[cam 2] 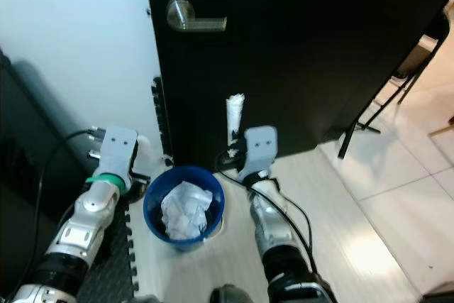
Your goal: Clean up the room
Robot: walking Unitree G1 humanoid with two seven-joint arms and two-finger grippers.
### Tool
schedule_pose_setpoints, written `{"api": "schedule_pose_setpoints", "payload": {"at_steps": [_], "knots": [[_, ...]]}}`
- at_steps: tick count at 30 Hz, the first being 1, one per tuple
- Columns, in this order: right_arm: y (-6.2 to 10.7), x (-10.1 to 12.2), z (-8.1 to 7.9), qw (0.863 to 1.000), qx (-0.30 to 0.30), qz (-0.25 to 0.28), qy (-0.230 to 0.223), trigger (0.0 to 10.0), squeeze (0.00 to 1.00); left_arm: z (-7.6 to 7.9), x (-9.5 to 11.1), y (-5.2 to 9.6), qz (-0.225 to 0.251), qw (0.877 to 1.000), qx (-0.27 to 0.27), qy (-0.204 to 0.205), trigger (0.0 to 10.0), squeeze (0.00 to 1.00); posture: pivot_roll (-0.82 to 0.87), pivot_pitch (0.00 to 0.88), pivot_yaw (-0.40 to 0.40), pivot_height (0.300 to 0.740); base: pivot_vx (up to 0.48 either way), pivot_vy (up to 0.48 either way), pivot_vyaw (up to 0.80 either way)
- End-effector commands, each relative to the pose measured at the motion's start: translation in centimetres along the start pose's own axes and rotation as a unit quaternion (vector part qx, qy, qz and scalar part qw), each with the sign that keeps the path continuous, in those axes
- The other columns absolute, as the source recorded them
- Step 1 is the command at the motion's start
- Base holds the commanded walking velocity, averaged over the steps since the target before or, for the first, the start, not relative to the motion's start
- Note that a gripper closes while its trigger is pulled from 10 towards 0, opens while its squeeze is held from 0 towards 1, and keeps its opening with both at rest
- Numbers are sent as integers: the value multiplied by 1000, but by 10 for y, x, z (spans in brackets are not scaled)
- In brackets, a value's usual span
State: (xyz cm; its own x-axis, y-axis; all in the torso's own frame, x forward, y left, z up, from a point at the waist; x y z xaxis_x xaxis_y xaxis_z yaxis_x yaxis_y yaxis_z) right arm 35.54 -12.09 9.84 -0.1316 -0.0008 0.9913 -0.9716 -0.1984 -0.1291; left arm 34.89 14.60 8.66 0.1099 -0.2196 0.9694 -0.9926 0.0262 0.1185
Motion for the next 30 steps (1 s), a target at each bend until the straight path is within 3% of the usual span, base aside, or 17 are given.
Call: {"api": "schedule_pose_setpoints", "payload": {"at_steps": [1, 2, 3, 5, 6, 8, 10, 13, 16, 21, 30], "knots": [[3, -9, -3, 1000, -3, -19, -3, 10000, 0, 6, -14, 4, -30, 999, -27, -4, 10000, 0, -10, 14, 38, 726, 0, 0, 0], [3, -11, -1, 1000, -8, -26, 11, 10000, 0, 14, -17, 7, -37, 997, -66, -3, 10000, 0, -10, 17, 39, 726, 0, 0, 0], [3, -11, -1, 1000, -8, -26, 11, 10000, 0, 14, -17, 7, -37, 997, -66, -3, 10000, 0, -10, 17, 39, 726, 0, 0, 0], [4, -15, 0, 999, -8, -35, 38, 10000, 0, 29, -25, 18, -49, 988, -147, -1, 10000, 0, -9, 18, 40, 726, 0, 0, 0], [4, -15, 0, 999, -8, -35, 38, 10000, 0, 29, -25, 18, -49, 988, -147, -1, 10000, 0, -9, 18, 40, 726, 0, 0, 0], [6, -20, 0, 997, -2, -49, 63, 10000, 0, 40, -32, 33, -65, 974, -216, 10, 10000, 0, -7, 21, 43, 726, 0, 0, 0], [7, -26, 1, 996, -1, -65, 66, 10000, 0, 42, -39, 43, -76, 965, -252, 3, 10000, 0, -3, 26, 45, 726, 0, 0, 0], [8, -32, 2, 995, 4, -78, 67, 10000, 0, 39, -48, 48, -89, 962, -259, -8, 10000, 0, 4, 39, 47, 726, 0, 0, 0], [8, -34, -3, 995, 22, -80, 62, 10000, 0, 29, -59, 45, -105, 967, -233, -24, 10000, 0, 8, 52, 48, 726, 0, 0, 0], [-1, -19, -11, 998, 27, -44, 32, 10000, 0, 13, -63, 31, -112, 972, -200, -51, 10000, 0, 17, 122, 40, 726, 0, 0, 0], [-15, 19, 6, 999, -17, 30, 24, 10000, 0, 23, -44, 12, -92, 962, -249, -71, 10000, 0, -42, 246, 63, 726, 0, 0, 0]]}}
Point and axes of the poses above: a point about 5 cm out from each wrist's last joint towards the gripper, its own y axis pointing back from the gripper into the wrist, its own x axis along the axis of the wrist's last joint, z = x × y, the point moved 3 cm from there along -y, pointing out of the wrist towards the gripper, and after that the axes turned 3 degrees about y, right-handed, at the moved point
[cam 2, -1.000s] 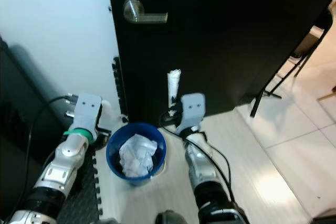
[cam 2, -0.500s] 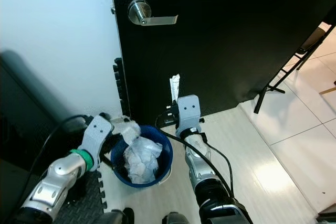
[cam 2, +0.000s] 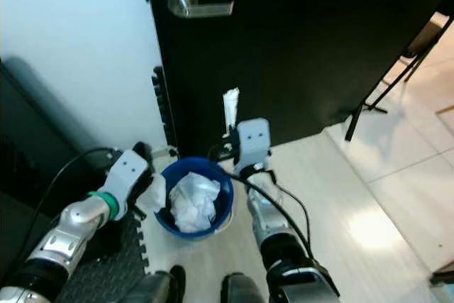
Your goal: Clean up the room
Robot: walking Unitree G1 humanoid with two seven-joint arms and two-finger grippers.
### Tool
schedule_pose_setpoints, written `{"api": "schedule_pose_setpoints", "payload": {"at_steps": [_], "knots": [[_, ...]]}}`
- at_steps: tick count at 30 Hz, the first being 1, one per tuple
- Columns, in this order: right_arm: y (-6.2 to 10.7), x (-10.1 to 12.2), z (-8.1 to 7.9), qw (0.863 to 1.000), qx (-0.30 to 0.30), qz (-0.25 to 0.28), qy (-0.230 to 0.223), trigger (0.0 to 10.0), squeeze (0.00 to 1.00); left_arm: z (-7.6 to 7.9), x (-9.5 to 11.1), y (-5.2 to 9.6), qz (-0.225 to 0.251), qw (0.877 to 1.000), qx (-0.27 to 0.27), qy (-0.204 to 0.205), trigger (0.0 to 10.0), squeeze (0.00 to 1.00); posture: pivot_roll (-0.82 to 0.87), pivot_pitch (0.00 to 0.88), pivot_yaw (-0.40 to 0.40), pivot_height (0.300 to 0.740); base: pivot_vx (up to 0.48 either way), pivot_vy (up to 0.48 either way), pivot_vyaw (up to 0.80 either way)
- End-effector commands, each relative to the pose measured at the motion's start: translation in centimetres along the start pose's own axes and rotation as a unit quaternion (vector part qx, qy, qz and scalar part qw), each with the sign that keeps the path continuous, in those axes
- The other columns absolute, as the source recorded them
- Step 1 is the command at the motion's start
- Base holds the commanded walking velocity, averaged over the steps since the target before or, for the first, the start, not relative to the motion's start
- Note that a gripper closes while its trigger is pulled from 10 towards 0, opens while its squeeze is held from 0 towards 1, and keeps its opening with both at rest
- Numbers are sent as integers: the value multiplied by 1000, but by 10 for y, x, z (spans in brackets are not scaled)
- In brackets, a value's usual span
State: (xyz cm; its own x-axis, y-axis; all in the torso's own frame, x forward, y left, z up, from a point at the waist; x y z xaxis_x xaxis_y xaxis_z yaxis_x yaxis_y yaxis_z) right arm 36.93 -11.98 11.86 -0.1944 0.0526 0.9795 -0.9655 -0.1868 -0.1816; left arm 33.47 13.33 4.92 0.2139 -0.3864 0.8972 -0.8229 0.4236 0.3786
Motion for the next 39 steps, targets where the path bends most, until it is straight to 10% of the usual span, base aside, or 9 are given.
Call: {"api": "schedule_pose_setpoints", "payload": {"at_steps": [1, 19, 20, 21, 27, 28, 39], "knots": [[0, 8, 7, 1000, -14, 17, -9, 10000, 0, 2, -4, -4, -11, 1000, -11, -1, 10000, 0, -56, 274, 66, 726, 0, 0, 0], [30, 45, 15, 997, -33, 64, -13, 10000, 0, -31, 50, -33, 37, 999, 19, -12, 10000, 12, -170, 429, 86, 726, 0, 0, 0], [32, 45, 16, 997, -34, 62, -13, 10000, 0, -30, 54, -35, 39, 999, 17, -11, 10000, 310, -177, 427, 88, 726, 0, 0, 0], [34, 45, 17, 998, -36, 59, -13, 10000, 0, -29, 57, -37, 41, 999, 16, -10, 10000, 1000, -178, 426, 89, 726, 0, 0, 0], [36, 45, 18, 998, -36, 52, -13, 10000, 0, -30, 61, -39, 44, 999, 21, -6, 10000, 1000, -168, 411, 90, 726, 0, 0, 0], [35, 44, 17, 998, -34, 49, -14, 10000, 0, -30, 58, -38, 42, 999, 25, -7, 10000, 0, -160, 404, 89, 726, 0, 0, 0], [27, 43, 1, 999, 3, 33, -25, 10000, 0, -20, 4, -18, 16, 999, 40, 12, 10000, 0, -112, 357, 70, 726, 0, 0, 0]]}}
Point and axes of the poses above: a point about 5 cm out from each wrist's last joint towards the gripper, its own y axis pointing back from the gripper into the wrist, its own x axis along the axis of the wrist's last joint, z = x × y, the point moved 3 cm from there along -y, pointing out of the wrist towards the gripper, and after that the axes turned 3 degrees about y, right-handed, at the moved point
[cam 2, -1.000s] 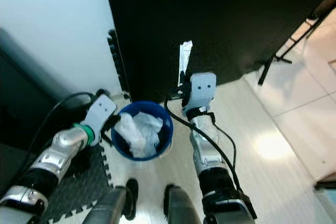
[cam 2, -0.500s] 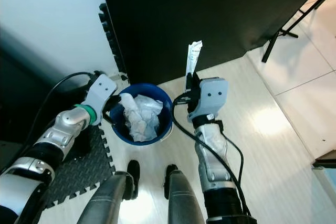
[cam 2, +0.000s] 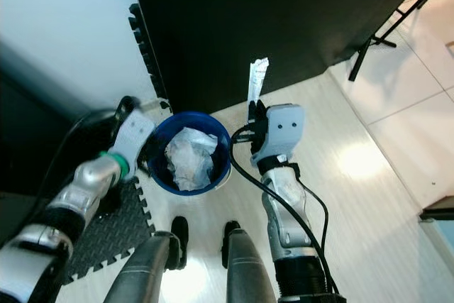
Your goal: Clean up the room
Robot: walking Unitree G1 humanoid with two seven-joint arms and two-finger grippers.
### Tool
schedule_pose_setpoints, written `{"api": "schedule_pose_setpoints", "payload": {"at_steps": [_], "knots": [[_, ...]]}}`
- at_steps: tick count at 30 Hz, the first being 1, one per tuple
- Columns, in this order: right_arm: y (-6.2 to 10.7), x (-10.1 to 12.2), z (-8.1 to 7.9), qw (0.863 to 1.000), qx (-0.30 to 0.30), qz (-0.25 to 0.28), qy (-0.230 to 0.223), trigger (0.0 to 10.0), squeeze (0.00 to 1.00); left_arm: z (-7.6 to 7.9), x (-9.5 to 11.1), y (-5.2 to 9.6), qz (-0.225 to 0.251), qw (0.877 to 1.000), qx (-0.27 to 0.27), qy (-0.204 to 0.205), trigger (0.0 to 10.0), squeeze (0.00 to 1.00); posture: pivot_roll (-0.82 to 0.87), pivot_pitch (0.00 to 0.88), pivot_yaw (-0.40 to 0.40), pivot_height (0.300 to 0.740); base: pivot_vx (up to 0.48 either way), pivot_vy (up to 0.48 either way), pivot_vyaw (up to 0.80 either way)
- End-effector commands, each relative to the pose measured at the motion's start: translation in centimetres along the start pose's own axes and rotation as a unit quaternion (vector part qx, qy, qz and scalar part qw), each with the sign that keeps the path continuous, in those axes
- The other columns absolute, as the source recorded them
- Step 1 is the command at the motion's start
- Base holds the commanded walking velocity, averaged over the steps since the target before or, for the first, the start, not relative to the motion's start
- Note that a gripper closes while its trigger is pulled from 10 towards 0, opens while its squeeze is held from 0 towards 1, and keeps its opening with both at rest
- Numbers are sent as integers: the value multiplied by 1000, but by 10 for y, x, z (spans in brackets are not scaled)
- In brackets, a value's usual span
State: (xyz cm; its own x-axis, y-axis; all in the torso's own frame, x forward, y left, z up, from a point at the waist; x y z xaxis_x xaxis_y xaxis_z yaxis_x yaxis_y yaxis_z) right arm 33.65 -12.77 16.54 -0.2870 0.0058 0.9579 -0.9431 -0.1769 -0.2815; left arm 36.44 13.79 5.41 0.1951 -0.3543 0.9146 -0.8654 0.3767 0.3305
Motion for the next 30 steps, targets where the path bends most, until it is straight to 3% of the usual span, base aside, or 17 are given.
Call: {"api": "schedule_pose_setpoints", "payload": {"at_steps": [1, 5, 6, 7, 8, 12, 15, 16, 17, 18, 19, 24, 25, 28, 30], "knots": [[3, -12, -11, 999, 29, -27, -17, 10000, 0, -2, -8, 8, 6, 1000, 18, 7, 10000, 0, -102, 341, 68, 726, 0, 0, 0], [8, -27, -44, 990, 123, -62, -42, 10000, 0, -6, 2, 29, 59, 996, 59, 9, 10000, 0, -44, 302, 66, 726, 0, 0, 0], [8, -27, -44, 990, 123, -62, -42, 10000, 0, -6, 2, 29, 59, 996, 59, 9, 10000, 0, -44, 302, 66, 726, 0, 0, 0], [10, -36, -55, 985, 147, -79, -47, 10000, 0, -5, 9, 43, 79, 995, 66, 14, 10000, 0, -17, 288, 63, 726, 0, 0, 0], [10, -36, -55, 985, 147, -79, -47, 10000, 0, -5, 9, 43, 79, 995, 66, 14, 10000, 0, -17, 288, 63, 726, 0, 0, 0], [11, -64, -86, 975, 173, -121, -77, 10000, 0, 8, 20, 91, 108, 991, 80, 18, 10000, 0, 63, 262, 38, 726, 0, 0, 0], [10, -67, -95, 973, 179, -125, -78, 10000, 0, 11, 21, 100, 112, 990, 87, 19, 10000, 0, 85, 254, 33, 726, 0, 0, 0], [8, -69, -107, 971, 187, -126, -80, 10000, 0, 12, 23, 110, 116, 988, 96, 22, 10000, 0, 108, 247, 27, 726, 0, 0, 0], [3, -67, -119, 969, 194, -123, -89, 10000, 514, 12, 24, 117, 119, 987, 106, 27, 10000, 0, 128, 239, 21, 726, 0, 0, 0], [3, -67, -119, 969, 194, -123, -89, 10000, 514, 12, 24, 117, 119, 987, 106, 27, 10000, 0, 128, 239, 21, 726, 0, 0, 0], [0, -65, -127, 968, 200, -121, -95, 10000, 1000, 13, 25, 122, 120, 986, 113, 31, 10000, 0, 128, 239, 21, 726, 0, 0, 0], [-24, -46, -142, 973, 187, -92, -101, 10000, 965, 9, 27, 123, 116, 984, 128, 33, 10000, 0, 152, 215, 8, 726, 0, 0, 0], [-27, -46, -141, 975, 185, -90, -89, 10000, 0, 8, 31, 122, 118, 984, 131, 35, 10000, 0, 147, 208, 6, 726, 0, 0, 0], [-28, -45, -137, 977, 181, -87, -77, 10000, 0, 7, 34, 120, 121, 983, 132, 38, 10000, 0, 139, 204, 5, 726, 0, 0, 0], [-28, -46, -123, 980, 172, -77, -58, 10000, 0, 8, 38, 117, 118, 984, 131, 41, 10000, 0, 115, 194, 8, 726, 0, 0, 0]]}}
Point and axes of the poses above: a point about 5 cm out from each wrist's last joint towards the gripper, its own y axis pointing back from the gripper into the wrist, its own x axis along the axis of the wrist's last joint, z = x × y, the point moved 3 cm from there along -y, pointing out of the wrist towards the gripper, and after that the axes turned 3 degrees about y, right-handed, at the moved point
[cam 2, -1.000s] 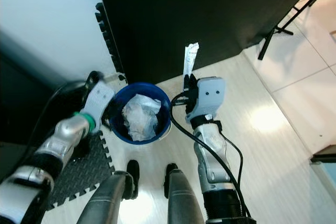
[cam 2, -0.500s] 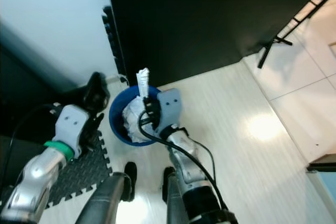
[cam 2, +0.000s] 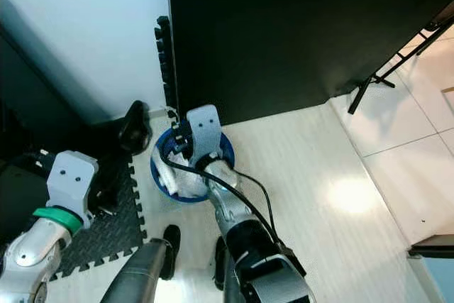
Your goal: Clean up the room
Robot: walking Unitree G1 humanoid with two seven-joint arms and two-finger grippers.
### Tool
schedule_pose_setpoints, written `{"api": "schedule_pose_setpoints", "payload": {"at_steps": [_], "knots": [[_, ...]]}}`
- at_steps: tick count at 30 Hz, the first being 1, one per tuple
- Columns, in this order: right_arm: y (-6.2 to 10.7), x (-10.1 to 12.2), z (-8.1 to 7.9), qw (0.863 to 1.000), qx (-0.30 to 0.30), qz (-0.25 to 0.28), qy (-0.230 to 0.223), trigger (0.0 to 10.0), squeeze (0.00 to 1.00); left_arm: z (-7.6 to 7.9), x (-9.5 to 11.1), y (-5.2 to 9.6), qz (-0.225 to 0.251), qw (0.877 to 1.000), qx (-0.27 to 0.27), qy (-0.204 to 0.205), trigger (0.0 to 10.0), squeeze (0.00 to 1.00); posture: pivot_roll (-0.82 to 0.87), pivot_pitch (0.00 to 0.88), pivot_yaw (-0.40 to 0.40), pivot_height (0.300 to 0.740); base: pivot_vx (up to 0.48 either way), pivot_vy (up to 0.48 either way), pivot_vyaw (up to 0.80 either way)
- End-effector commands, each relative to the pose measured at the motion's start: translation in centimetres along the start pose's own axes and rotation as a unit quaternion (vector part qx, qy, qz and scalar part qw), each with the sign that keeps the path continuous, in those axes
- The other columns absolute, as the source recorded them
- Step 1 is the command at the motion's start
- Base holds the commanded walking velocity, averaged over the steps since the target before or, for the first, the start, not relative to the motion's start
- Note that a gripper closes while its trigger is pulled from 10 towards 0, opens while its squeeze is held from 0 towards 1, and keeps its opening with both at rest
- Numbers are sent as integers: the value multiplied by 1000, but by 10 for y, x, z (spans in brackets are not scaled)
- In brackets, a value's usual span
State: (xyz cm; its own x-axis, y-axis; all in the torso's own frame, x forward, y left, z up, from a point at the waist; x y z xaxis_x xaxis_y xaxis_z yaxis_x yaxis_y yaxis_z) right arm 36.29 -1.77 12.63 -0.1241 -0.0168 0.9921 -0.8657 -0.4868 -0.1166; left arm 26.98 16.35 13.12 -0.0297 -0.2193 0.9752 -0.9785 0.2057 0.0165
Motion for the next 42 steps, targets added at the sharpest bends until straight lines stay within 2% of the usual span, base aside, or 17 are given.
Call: {"api": "schedule_pose_setpoints", "payload": {"at_steps": [1, 3, 4, 8, 12, 14, 15, 17, 18, 20, 21, 24, 30, 42], "knots": [[5, -5, -8, 1000, 0, 3, -16, 10000, 0, 7, -3, -1, -12, 1000, -9, 10, 10000, 0, 105, 188, 10, 726, 0, 0, 0], [12, -8, 5, 1000, -12, 5, -12, 10000, 0, 12, -2, -4, -11, 1000, -16, 13, 10000, 0, 95, 181, 12, 726, 0, 0, 0], [12, -8, 5, 1000, -12, 5, -12, 10000, 0, 12, -2, -4, -11, 1000, -16, 13, 10000, 0, 95, 181, 12, 726, 0, 0, 0], [44, -11, 40, 998, -57, 26, -3, 10000, 0, 17, -4, -20, -16, 1000, 0, 26, 10000, 0, 41, 137, 22, 726, 0, 0, 0], [59, -10, 50, 996, -85, 38, 0, 10000, 0, 18, -17, -26, -41, 998, 21, 35, 10000, 0, 19, 113, 32, 726, 0, 0, 0], [64, -8, 52, 994, -96, 42, -2, 10000, 0, 23, -21, -27, -55, 998, 4, 20, 10000, 0, 9, 101, 37, 726, 0, 0, 0], [69, -6, 54, 993, -108, 47, -5, 10000, 0, 30, -24, -27, -62, 998, -29, 13, 10000, 0, 1, 86, 44, 726, 0, 0, 0], [72, -5, 54, 992, -114, 52, -6, 10000, 0, 35, -22, -30, -60, 997, -50, 20, 10000, 0, -9, 72, 51, 726, 0, 0, 0], [72, -5, 54, 992, -114, 52, -6, 10000, 0, 35, -22, -30, -60, 997, -50, 20, 10000, 0, -9, 72, 51, 726, 0, 0, 0], [69, -7, 51, 992, -115, 53, -7, 10000, 0, 35, -17, -44, -48, 997, -46, 33, 10000, 0, -14, 38, 55, 726, 0, 0, 0], [69, -7, 51, 992, -115, 53, -7, 10000, 0, 35, -17, -44, -48, 997, -46, 33, 10000, 0, -14, 38, 55, 726, 0, 0, 0], [52, 0, 46, 993, -97, 62, -9, 10000, 0, 27, -6, -62, -23, 999, -16, 28, 10000, 0, -2, 12, 46, 726, 0, 0, 0], [40, 9, 45, 995, -78, 65, -2, 10000, 0, 19, 3, -71, -2, 1000, -3, 24, 10000, 0, 11, 0, 31, 726, 0, 0, 0], [43, 5, 46, 995, -81, 60, -2, 10000, 0, 23, 3, -74, 6, 1000, -7, 27, 10000, 0, 5, 0, 31, 726, 0, 0, 0]]}}
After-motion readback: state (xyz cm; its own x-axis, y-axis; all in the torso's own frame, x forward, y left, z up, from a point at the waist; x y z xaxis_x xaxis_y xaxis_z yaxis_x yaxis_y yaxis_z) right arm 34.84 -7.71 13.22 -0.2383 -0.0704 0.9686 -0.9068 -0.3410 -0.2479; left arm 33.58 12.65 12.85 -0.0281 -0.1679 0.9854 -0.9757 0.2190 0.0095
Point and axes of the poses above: a point about 5 cm out from each wrist's last joint towards the gripper, its own y axis pointing back from the gripper into the wrist, its own x axis along the axis of the wrist's last joint, z = x × y, the point moved 3 cm from there along -y, pointing out of the wrist towards the gripper, and after that the axes turned 3 degrees about y, right-handed, at the moved point
